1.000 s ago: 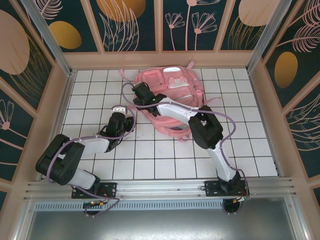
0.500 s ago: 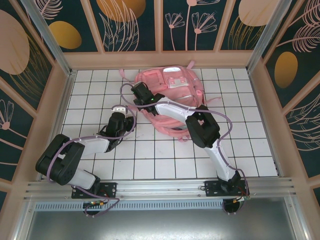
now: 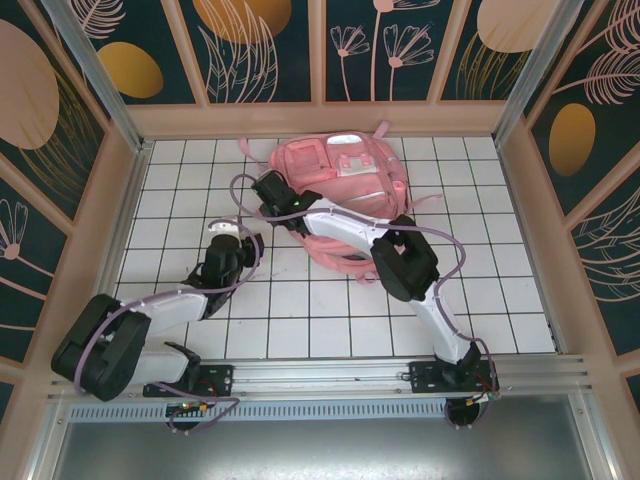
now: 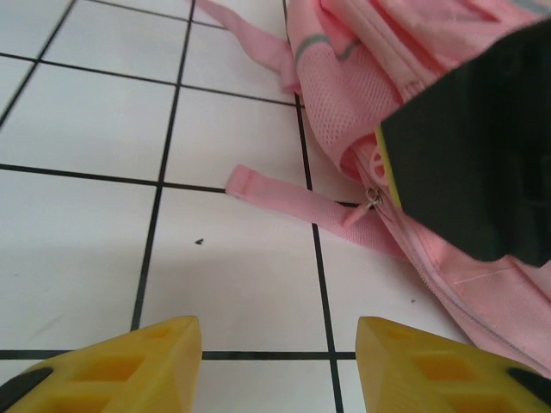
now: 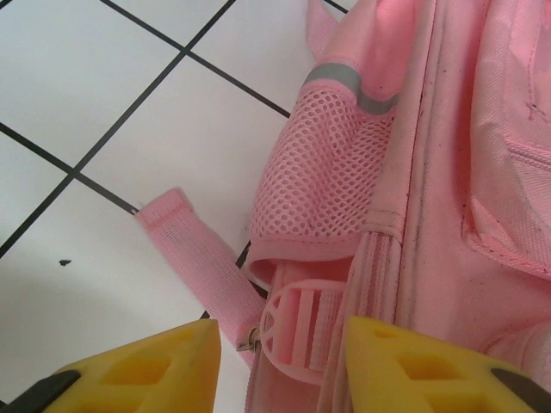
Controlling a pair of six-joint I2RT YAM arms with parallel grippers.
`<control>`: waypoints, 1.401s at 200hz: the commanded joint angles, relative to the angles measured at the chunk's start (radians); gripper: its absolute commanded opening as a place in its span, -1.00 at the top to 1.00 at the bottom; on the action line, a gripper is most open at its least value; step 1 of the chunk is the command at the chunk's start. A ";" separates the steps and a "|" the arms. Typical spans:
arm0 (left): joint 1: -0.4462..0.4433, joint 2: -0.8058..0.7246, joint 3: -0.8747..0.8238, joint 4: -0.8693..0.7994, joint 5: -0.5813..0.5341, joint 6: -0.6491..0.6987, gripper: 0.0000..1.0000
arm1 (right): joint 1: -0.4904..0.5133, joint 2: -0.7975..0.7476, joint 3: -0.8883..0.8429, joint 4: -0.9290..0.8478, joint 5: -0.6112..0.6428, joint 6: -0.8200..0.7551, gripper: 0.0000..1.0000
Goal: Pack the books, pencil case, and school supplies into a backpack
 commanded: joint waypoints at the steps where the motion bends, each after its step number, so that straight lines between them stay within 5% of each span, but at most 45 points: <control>1: 0.004 -0.042 -0.025 0.024 -0.034 -0.029 -0.04 | -0.005 0.013 0.028 -0.041 0.071 0.003 0.10; 74: 0.004 -0.054 -0.031 0.028 -0.012 -0.024 -0.04 | -0.014 0.084 0.000 -0.036 0.116 -0.020 0.14; 94: 0.005 -0.053 -0.032 0.029 -0.008 -0.023 -0.04 | -0.018 0.093 0.002 -0.038 0.127 -0.021 0.39; 122: 0.004 -0.043 -0.032 0.040 0.005 -0.019 -0.04 | -0.024 0.082 0.007 -0.033 0.127 -0.035 1.00; 280: 0.004 0.250 0.108 0.130 0.135 0.053 0.01 | -0.035 -0.167 -0.108 0.061 -0.005 -0.016 1.00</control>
